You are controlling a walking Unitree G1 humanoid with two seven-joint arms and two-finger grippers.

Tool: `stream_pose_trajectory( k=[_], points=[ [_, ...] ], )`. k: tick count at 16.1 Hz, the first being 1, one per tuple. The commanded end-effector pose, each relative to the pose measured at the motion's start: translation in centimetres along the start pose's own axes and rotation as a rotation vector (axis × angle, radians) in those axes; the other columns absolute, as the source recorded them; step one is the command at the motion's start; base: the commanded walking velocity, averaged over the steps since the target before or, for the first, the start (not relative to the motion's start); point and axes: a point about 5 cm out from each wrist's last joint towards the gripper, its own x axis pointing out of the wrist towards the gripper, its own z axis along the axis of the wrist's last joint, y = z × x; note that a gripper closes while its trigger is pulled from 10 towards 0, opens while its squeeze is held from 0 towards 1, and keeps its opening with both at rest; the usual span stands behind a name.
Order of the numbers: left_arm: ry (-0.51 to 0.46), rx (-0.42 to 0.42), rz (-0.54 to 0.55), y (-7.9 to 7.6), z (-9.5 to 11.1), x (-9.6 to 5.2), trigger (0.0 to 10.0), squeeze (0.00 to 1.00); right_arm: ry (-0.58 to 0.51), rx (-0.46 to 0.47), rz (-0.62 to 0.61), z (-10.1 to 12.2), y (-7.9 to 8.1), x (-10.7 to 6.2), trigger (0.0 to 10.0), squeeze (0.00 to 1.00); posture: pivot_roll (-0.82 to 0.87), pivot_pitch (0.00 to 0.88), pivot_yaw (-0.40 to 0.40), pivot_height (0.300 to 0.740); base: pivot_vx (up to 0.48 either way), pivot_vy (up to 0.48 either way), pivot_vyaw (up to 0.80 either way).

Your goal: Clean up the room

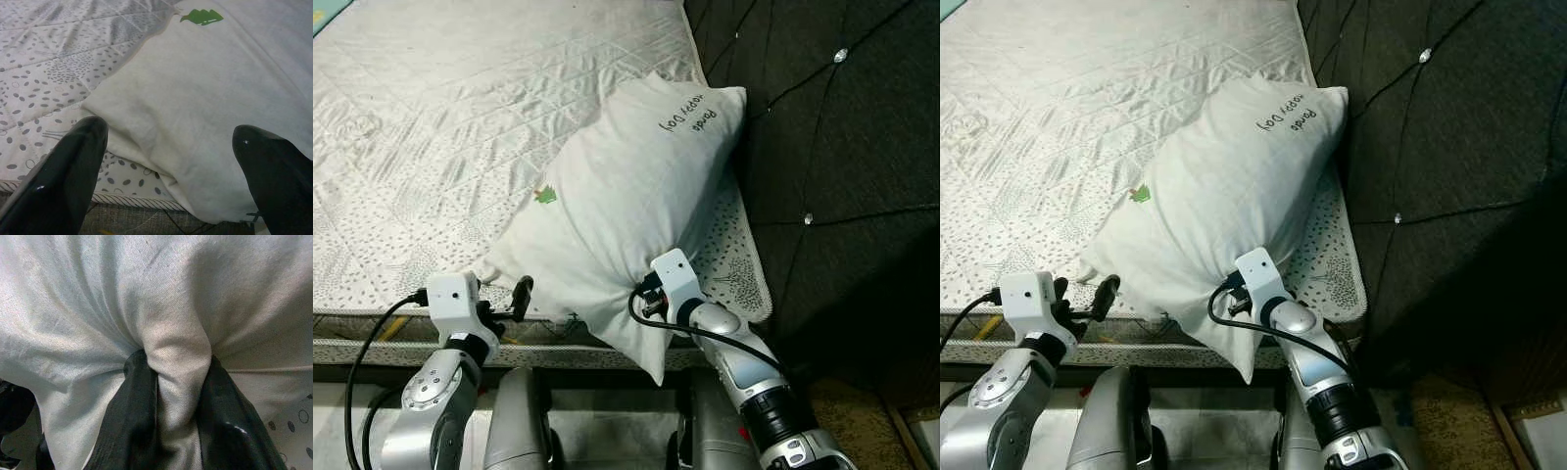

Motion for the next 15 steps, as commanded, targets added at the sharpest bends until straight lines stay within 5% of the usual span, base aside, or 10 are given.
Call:
stream_pose_trajectory(
  k=[1, 10, 15],
  points=[
    [0.004, 0.010, -0.003, -0.2, 0.1, -0.1, 10.0, 0.00, 0.081, 0.013, 0.077, -1.9, 1.6, 0.3, 0.0, 0.00, -0.02, 0.132, -0.017, 0.577, 0.000, 0.000, 0.00],
    [-0.041, 0.038, 0.040, -0.1, -0.2, 0.1, 10.0, 0.00, 0.038, -0.027, -0.021, -0.1, -2.6, 1.2, 0.0, 0.00, 0.00, 0.038, -0.043, 0.577, 0.000, 0.000, 0.00],
    [-0.071, 0.054, 0.049, -0.2, 0.0, 0.7, 10.0, 0.00, -0.092, -0.111, -0.161, 5.9, -7.2, 1.3, 0.0, 0.00, 0.00, 0.018, -0.054, 0.577, 0.000, 0.000, 0.00]
  ],
)
